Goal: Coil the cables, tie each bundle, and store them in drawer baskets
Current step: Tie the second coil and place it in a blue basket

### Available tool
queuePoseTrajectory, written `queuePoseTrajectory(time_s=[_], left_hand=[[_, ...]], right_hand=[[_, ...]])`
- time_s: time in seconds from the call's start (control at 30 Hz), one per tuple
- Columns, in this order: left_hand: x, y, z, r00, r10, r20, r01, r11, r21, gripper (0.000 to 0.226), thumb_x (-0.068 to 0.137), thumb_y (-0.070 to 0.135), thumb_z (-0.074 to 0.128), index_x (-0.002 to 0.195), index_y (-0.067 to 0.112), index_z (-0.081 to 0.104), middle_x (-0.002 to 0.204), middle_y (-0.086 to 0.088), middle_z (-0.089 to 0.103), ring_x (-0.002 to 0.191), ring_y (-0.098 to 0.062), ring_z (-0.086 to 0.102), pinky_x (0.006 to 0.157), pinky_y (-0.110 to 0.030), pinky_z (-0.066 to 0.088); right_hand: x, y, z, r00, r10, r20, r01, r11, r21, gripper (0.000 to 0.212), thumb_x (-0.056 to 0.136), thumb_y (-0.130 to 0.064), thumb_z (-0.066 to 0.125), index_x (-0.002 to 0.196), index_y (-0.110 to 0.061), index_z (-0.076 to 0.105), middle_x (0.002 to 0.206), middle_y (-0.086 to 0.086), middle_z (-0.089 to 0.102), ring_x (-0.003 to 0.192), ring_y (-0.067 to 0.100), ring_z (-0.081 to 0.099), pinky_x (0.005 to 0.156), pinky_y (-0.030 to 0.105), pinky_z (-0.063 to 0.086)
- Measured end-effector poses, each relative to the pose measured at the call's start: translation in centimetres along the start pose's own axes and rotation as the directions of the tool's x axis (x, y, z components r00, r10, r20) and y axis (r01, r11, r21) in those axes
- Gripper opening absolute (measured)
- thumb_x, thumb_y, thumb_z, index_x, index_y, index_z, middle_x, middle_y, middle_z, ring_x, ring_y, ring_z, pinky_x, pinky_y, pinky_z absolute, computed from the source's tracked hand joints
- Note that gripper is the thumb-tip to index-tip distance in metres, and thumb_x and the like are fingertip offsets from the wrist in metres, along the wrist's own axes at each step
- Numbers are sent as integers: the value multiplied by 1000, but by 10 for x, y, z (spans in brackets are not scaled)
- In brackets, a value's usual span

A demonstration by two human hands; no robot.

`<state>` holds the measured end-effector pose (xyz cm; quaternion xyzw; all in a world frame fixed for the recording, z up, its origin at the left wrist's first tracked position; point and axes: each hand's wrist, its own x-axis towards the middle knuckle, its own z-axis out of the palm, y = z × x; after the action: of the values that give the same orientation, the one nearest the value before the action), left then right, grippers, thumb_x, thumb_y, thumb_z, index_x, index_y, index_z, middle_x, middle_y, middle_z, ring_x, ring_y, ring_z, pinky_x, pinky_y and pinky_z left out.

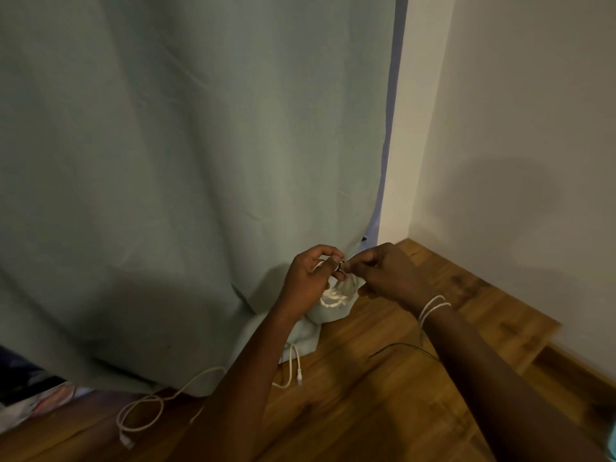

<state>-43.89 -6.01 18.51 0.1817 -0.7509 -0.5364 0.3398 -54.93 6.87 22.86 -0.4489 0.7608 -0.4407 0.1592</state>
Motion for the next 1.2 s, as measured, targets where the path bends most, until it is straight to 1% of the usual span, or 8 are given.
queuePoseTrajectory(time_s=[0.27, 0.33, 0.43, 0.57, 0.77, 0.83, 0.9, 1.2], left_hand=[[6, 12, 2, 972, -167, -164, 138, 975, -174, 13, 94, 20, 63, 102, 21, 74, 85, -1, 74, 66, -13, 63, 57, -25, 52], [5, 15, 2, 971, -190, -144, 158, 966, -206, 11, 91, 21, 67, 99, 24, 74, 85, 1, 74, 70, -17, 67, 61, -29, 57], [4, 16, 2, 978, -183, -101, 154, 959, -239, 20, 84, 12, 71, 99, 25, 74, 92, -2, 75, 84, -26, 72, 68, -36, 61], [1, 17, -1, 989, -117, -88, 94, 970, -226, 29, 82, 2, 73, 101, 24, 73, 94, 6, 75, 88, -19, 73, 67, -28, 60], [-4, 13, -14, 999, 28, -47, -38, 973, -227, 37, 79, -4, 74, 99, 27, 74, 98, -6, 73, 85, -21, 70, 64, -30, 57], [-5, 15, -16, 998, 65, -6, -65, 976, -207, 37, 80, -4, 74, 100, 28, 73, 95, -1, 73, 80, -16, 69, 63, -28, 56], [-6, 17, -17, 995, 95, 43, -87, 982, -169, 34, 82, 1, 74, 103, 26, 71, 97, 0, 74, 83, -17, 70, 68, -30, 58], [-8, 26, -16, 939, 287, 191, -298, 954, 30, 26, 86, 6, 66, 111, 12, 72, 110, -3, 70, 97, -27, 70, 80, -48, 60]], right_hand=[[-14, 9, 49, 836, -372, -403, 186, 884, -430, 15, 93, -30, 68, 93, -21, 80, 76, -2, 71, 55, -2, 42, 54, 2, 23], [-22, 6, 50, 819, -438, -371, 239, 847, -475, 11, 91, -22, 69, 94, -21, 79, 78, -3, 71, 56, 0, 48, 56, 2, 34], [-26, 6, 52, 856, -431, -285, 232, 813, -534, 16, 90, -15, 61, 98, -18, 74, 88, 4, 69, 70, 24, 65, 61, 37, 57], [-19, 17, 61, 777, -572, -263, 362, 748, -556, 12, 76, -8, 77, 87, -15, 78, 74, 4, 74, 54, 20, 69, 51, 35, 60], [-15, 8, 13, 863, -463, -200, 430, 883, -190, 35, 93, -49, 61, 88, -20, 79, 76, -13, 71, 66, 7, 64, 59, 18, 52], [-3, 4, -8, 908, -265, -325, 325, 935, 144, 28, 95, -36, 61, 91, -14, 79, 84, -6, 75, 76, 13, 69, 70, 25, 59], [8, 4, -14, 980, -123, -154, 170, 921, 351, 25, 100, -17, 54, 100, -8, 77, 94, 4, 77, 87, 21, 71, 81, 34, 61], [6, 18, -8, 962, -48, 267, -110, 830, 547, 23, 94, -15, 60, 106, -1, 75, 114, 37, 62, 96, 40, 58, 96, 52, 47]])
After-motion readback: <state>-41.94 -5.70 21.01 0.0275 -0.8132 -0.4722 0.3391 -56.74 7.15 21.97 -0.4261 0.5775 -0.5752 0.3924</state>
